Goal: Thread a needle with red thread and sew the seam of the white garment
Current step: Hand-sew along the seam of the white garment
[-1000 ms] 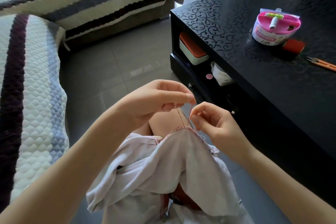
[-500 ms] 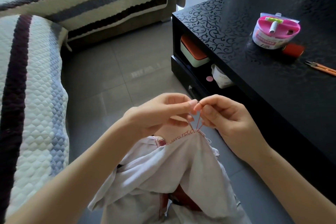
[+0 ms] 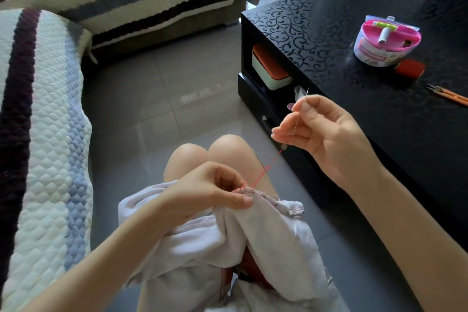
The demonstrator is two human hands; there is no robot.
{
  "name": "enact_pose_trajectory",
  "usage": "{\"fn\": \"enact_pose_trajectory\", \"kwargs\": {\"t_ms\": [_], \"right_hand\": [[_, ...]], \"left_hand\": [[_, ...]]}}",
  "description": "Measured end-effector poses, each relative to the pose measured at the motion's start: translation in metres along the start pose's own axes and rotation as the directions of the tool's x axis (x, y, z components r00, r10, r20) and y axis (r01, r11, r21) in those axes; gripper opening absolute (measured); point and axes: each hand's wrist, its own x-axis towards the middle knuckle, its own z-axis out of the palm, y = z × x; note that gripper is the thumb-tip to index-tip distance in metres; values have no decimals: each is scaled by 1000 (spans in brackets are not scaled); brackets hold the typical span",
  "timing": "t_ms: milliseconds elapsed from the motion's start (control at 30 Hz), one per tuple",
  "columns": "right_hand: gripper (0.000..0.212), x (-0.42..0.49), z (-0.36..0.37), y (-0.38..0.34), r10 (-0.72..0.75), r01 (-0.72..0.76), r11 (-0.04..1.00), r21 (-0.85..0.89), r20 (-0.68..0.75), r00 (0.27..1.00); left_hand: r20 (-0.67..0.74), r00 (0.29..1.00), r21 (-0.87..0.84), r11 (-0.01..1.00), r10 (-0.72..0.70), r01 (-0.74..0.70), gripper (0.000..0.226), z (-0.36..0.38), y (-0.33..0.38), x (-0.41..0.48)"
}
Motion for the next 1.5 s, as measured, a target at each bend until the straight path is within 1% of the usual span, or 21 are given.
{"fn": "enact_pose_trajectory", "kwargs": {"t_ms": [67, 167, 300, 367, 433, 600, 767, 833, 867, 900, 967, 1000, 1067, 1133, 1200, 1267, 1367, 1500], "right_hand": [[12, 15, -1, -2, 78, -79, 992, 97, 21, 997], [21, 37, -1, 0, 116, -118, 986, 116, 28, 993], [25, 62, 3, 1, 68, -69, 997, 32, 19, 997], [24, 72, 7, 0, 33, -33, 999, -8, -2, 999], [24, 81, 8, -1, 4, -6, 999, -41, -38, 999], [24, 97, 5, -1, -43, 35, 996, -82, -94, 995], [28, 106, -4, 2, -99, 85, 989, -124, -113, 989], [28, 107, -7, 3, -122, 105, 986, -126, -136, 983], [27, 105, -7, 5, -130, 111, 985, -136, -140, 982], [26, 101, -6, 8, -135, 113, 981, -157, -134, 982], [23, 87, -2, 16, -128, 109, 968, -228, -69, 989], [23, 76, 1, 20, -114, 105, 955, -277, -16, 993], [19, 49, 6, 31, -76, 112, 910, -400, 105, 992], [9, 20, 8, 46, -16, 139, 848, -512, 237, 971], [9, -3, 6, 61, 44, 170, 781, -601, 325, 945], [10, -17, 4, 69, 81, 183, 739, -648, 354, 932], [12, -27, 1, 71, 79, 183, 739, -649, 353, 932], [13, -29, 1, 72, 81, 197, 736, -648, 373, 924]], "left_hand": [[-3, 1000, -51, 999, -13, 12, 22, -5, -6, -5], [-24, 999, -88, 996, -21, 19, 23, -8, -12, -12], [-38, 999, -104, 994, -18, 14, 23, -7, -14, -17], [-59, 997, -111, 993, -40, 33, 17, -6, -15, -17], [-92, 993, -106, 993, -68, 58, 17, -7, -16, -16], [-137, 983, -85, 991, -118, 107, 29, -9, -19, -16], [-98, 986, -78, 989, -133, 126, 43, -8, -19, -16], [-110, 984, -100, 986, -142, 131, 48, -10, -19, -15], [-114, 983, -108, 986, -142, 130, 46, -11, -19, -15], [-111, 985, -115, 986, -135, 123, 38, -11, -18, -15], [-101, 988, -138, 985, -115, 101, 22, -11, -17, -16], [-107, 989, -157, 984, -105, 88, 19, -11, -18, -16], [-103, 990, -204, 976, -95, 73, 24, -12, -20, -17], [-78, 993, -244, 967, -90, 68, 27, -14, -21, -18], [-49, 996, -260, 964, -77, 62, 18, -14, -21, -18], [-31, 998, -263, 963, -60, 50, 7, -13, -20, -18], [-18, 999, -238, 971, -43, 37, 5, -12, -17, -17], [-15, 999, -216, 976, -46, 42, 19, -12, -15, -16]]}}
